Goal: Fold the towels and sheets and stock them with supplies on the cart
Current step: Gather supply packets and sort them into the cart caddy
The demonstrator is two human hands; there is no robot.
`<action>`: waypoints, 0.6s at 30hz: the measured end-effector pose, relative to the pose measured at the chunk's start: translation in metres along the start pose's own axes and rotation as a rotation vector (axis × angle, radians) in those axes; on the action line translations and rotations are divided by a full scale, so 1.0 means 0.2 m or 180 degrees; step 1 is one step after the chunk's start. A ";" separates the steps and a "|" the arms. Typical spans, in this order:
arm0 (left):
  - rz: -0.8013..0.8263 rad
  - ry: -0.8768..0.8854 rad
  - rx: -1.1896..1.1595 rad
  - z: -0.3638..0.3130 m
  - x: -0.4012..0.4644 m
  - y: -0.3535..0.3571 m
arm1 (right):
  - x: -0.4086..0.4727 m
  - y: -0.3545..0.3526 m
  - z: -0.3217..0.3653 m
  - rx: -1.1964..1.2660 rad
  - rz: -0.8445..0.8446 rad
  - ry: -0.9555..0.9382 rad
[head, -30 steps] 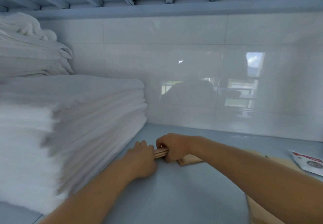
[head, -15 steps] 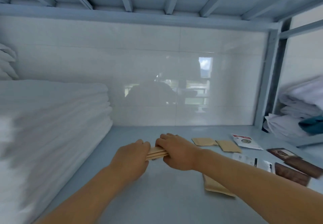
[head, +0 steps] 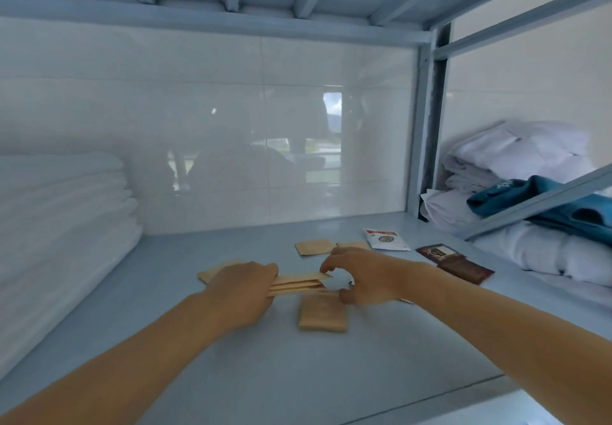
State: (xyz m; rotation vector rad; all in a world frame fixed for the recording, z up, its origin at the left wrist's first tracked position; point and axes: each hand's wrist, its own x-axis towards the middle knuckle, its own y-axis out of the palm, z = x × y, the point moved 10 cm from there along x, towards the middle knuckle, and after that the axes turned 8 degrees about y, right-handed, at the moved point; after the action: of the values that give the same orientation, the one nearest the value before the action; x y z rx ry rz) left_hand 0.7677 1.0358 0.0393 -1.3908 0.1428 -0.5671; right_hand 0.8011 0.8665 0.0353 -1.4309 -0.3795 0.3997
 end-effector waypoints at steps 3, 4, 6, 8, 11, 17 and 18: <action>0.0059 -0.0185 0.0042 0.03 0.05 0.00 | 0.00 0.00 -0.10 0.0343 0.0280 0.0154; 0.0047 -0.0261 0.0080 0.07 0.05 0.01 | 0.00 0.02 -0.10 0.0497 0.0395 0.0162; 0.0039 -0.0389 0.0221 0.17 0.02 0.05 | 0.02 0.06 -0.05 0.0561 0.0578 0.0033; 0.0112 -0.0560 0.0266 0.30 -0.02 0.11 | 0.05 0.12 0.06 0.0457 0.0608 -0.0212; 0.0205 -0.0853 0.0087 0.49 -0.05 0.21 | 0.10 0.16 0.18 0.0564 0.0381 -0.0557; 0.0216 -0.0975 -0.0743 0.59 -0.03 0.31 | 0.11 0.22 0.15 0.0762 0.0266 -0.0501; 0.0209 -0.0972 -0.0808 0.59 -0.03 0.30 | 0.12 0.22 0.15 0.0810 0.0218 -0.0444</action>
State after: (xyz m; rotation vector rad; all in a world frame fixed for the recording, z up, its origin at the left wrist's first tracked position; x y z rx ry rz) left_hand 0.8303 1.1471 0.0038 -1.6962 0.0138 -0.2827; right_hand 0.8055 0.9077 -0.0047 -1.1735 -0.3784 0.5848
